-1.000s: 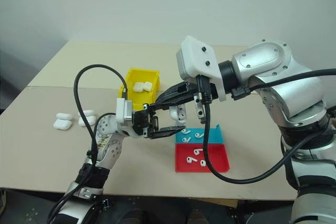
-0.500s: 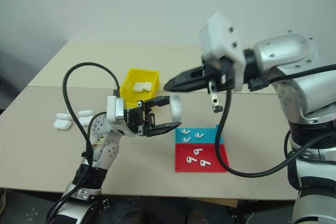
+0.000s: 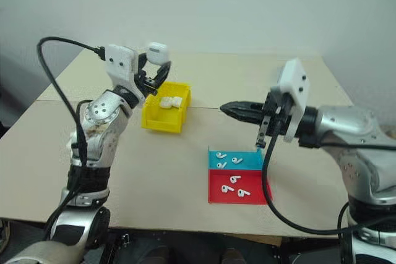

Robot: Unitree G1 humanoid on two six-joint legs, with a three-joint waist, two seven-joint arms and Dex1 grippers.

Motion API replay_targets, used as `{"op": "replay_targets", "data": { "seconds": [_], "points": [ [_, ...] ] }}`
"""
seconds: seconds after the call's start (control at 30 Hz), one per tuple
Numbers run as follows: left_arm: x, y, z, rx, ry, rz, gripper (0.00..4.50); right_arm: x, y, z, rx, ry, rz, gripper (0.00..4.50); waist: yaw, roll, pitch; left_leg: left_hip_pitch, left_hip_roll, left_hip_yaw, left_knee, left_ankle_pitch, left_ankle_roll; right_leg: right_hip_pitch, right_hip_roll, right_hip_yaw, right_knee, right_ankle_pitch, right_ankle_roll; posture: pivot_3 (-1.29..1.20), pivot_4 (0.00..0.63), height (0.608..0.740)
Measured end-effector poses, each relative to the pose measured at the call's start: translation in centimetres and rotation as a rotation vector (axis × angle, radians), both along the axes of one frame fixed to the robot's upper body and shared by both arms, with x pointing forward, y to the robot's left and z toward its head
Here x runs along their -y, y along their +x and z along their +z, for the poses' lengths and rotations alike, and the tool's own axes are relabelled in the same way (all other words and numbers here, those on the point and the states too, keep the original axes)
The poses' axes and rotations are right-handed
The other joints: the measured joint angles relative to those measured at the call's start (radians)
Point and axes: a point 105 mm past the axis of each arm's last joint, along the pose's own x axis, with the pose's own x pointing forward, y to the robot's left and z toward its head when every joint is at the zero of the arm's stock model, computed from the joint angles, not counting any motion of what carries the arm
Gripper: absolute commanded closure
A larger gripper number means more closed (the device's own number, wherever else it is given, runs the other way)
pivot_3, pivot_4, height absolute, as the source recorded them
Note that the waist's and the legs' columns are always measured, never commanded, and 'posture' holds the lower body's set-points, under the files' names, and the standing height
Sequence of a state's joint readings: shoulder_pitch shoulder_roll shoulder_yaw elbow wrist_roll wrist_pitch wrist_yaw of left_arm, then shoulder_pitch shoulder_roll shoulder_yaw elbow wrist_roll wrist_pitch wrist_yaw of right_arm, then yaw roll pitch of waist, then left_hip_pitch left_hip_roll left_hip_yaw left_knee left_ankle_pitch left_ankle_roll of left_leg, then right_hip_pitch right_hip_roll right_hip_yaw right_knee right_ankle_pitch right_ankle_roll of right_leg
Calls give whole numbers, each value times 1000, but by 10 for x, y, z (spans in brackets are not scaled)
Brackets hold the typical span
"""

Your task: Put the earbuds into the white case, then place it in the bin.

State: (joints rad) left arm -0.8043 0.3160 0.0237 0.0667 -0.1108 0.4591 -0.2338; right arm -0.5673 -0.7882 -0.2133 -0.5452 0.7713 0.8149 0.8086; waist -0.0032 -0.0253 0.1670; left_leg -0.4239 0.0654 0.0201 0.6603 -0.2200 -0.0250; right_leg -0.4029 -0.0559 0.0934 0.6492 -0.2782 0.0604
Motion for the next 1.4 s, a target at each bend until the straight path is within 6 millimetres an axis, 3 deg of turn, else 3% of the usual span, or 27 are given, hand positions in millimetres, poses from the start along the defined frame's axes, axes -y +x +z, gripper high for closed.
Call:
{"op": "replay_targets", "data": {
  "seconds": [0.17, 0.33, 0.47, 0.5, 0.67, 0.8, 0.87, 0.93, 1.1, 1.2, 1.4],
  "points": [
    [-3, 17, -47, -201, 63, 56, 1774, 2, 1, -1, -14, -2, -36, 4485, 2, 0, 0, -1, 0, 0, 0, 0, 0, 0, 0, 0, 0, 0, 0, 0, 150, 740],
    [-1, 20, -63, -278, 108, 55, 1774, 5, 2, -2, -18, -24, -66, 4485, 5, 0, 0, -1, 0, 0, 0, 0, 0, 0, 0, 0, -1, 0, 0, 0, 150, 740],
    [-2, 23, -76, -334, 121, 66, 447, 4, 3, -5, -26, -33, -68, 4500, 4, 0, 0, -1, 0, 0, 0, 0, 0, 0, 0, 0, 0, 0, 0, 0, 150, 740],
    [-2, 23, -76, -333, 121, 64, 77, 4, 3, -6, -29, -34, -69, 4500, 4, 0, 0, -1, 0, 0, 0, 0, 0, 0, 0, 0, 0, 0, 0, 0, 150, 740],
    [-1, 25, -71, -293, 81, 95, 77, 2, 5, -12, -42, -62, -72, 4500, 6, 0, 0, -1, 0, 0, 0, 0, 0, 0, 0, 0, 0, 0, 0, 0, 150, 740],
    [2, 18, -45, -207, -86, -18, 77, 5, 5, -16, -48, -90, -81, 4500, 6, 0, 0, -2, 0, 0, 0, 0, 0, 0, 0, 0, 0, 0, 0, 0, 150, 740],
    [3, 1, -27, -129, -168, -148, 77, 9, 3, -22, -50, -124, -84, 4500, 5, 0, 0, -1, 0, 0, 0, 0, 0, 0, 0, 0, -1, 0, 0, 0, 150, 740],
    [2, -15, -21, -87, -175, -242, 77, 14, 0, -30, -48, -161, -80, 4500, 5, 0, 0, -1, 0, 0, 0, 0, -1, 0, 0, 0, 0, 0, 0, 0, 150, 740],
    [-18, -73, -37, -126, -6, -462, 77, 44, -18, -59, -91, -334, -51, 4500, -2, 0, 0, 1, 0, 1, 0, 1, -1, 1, -1, 0, 0, 0, 0, 0, 150, 740],
    [-39, -112, -46, -193, 65, -583, 77, 65, -30, -65, -30, -415, -17, 4500, -8, 0, 0, 4, 1, 1, 0, 0, -1, 5, 0, 0, -1, 0, 0, 0, 150, 740],
    [-80, -163, -45, -303, 190, -672, 77, 109, -42, -64, 3, -543, -54, 4500, -12, -1, 0, 17, 2, 4, 0, 0, -1, 16, -1, 0, -2, -2, -1, 0, 150, 740]
  ]
}}
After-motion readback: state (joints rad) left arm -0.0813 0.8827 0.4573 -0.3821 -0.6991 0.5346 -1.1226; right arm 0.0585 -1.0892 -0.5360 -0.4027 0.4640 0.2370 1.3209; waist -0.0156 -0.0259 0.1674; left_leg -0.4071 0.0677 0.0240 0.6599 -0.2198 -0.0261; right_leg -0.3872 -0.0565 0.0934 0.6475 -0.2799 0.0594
